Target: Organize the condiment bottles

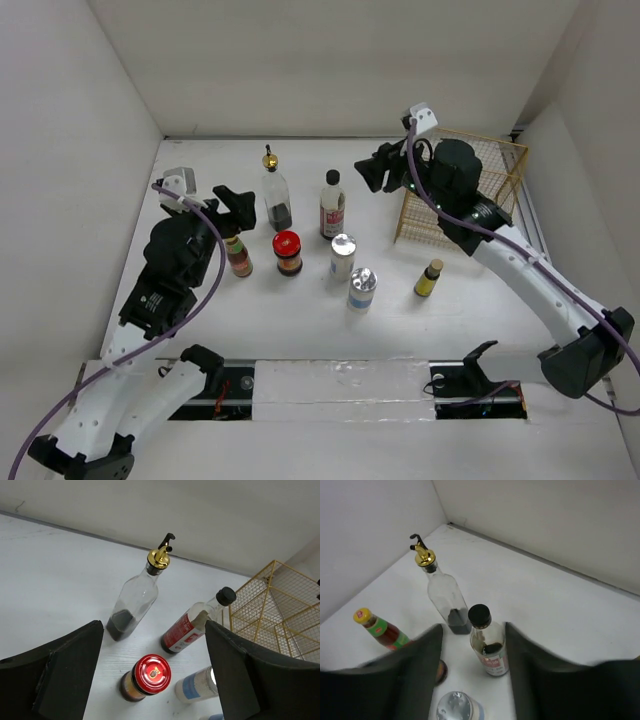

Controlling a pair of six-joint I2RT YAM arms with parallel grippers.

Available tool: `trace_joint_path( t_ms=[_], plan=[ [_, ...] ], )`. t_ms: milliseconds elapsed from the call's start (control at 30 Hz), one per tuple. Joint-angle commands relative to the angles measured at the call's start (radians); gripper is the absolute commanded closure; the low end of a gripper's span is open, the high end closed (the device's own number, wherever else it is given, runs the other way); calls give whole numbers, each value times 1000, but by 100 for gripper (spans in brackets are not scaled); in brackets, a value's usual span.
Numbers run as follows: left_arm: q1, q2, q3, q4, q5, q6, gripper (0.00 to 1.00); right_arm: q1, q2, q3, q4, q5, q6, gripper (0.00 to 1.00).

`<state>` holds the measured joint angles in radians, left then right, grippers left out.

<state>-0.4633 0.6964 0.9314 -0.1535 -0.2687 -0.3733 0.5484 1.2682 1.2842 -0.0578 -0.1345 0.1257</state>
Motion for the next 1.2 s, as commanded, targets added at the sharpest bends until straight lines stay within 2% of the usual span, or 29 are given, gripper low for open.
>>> trace_joint_path(
  t_ms=[0,33,100,167,233,300,333,367,433,467,500,567,633,867,1033,1167],
  plan=[
    [0,-41,-11,62,34,25,20,45,29,70,7,6,-11,46],
    [0,-55,-11,62,34,25,20,45,49,70,7,6,-11,68],
    [0,-64,-22,62,5,25,20,85,74,93,7,6,-23,100],
    [0,-74,-55,78,-7,14,30,108,118,130,-2,6,-34,100],
    [0,-74,-55,78,-21,14,60,143,146,151,-2,27,-49,100],
    [0,-74,-55,78,-21,14,84,153,195,182,-2,27,-58,97],
    [0,-74,-55,66,-21,14,91,163,215,197,-14,27,-58,82],
    [0,-74,-55,66,-30,5,94,173,250,228,-25,27,-58,72],
    [0,-74,-55,66,-41,5,86,173,282,253,-48,15,-58,52],
    [0,-64,-55,66,-41,5,78,173,299,273,-48,15,-58,35],
    [0,-64,-55,57,-52,-4,60,182,344,289,-63,4,-67,30],
    [0,-77,-55,57,-69,-13,45,182,394,343,-106,-5,-67,22],
    [0,-87,-66,69,-69,-13,34,193,466,423,-158,-16,-90,21],
    [0,-87,-66,78,-47,-13,26,193,638,584,-154,-51,-110,20],
    [0,-98,-66,78,-47,-13,26,203,741,693,-174,-132,-110,20],
    [0,-98,-75,78,-38,-13,26,212,786,716,-142,-132,-110,21]
  ],
)
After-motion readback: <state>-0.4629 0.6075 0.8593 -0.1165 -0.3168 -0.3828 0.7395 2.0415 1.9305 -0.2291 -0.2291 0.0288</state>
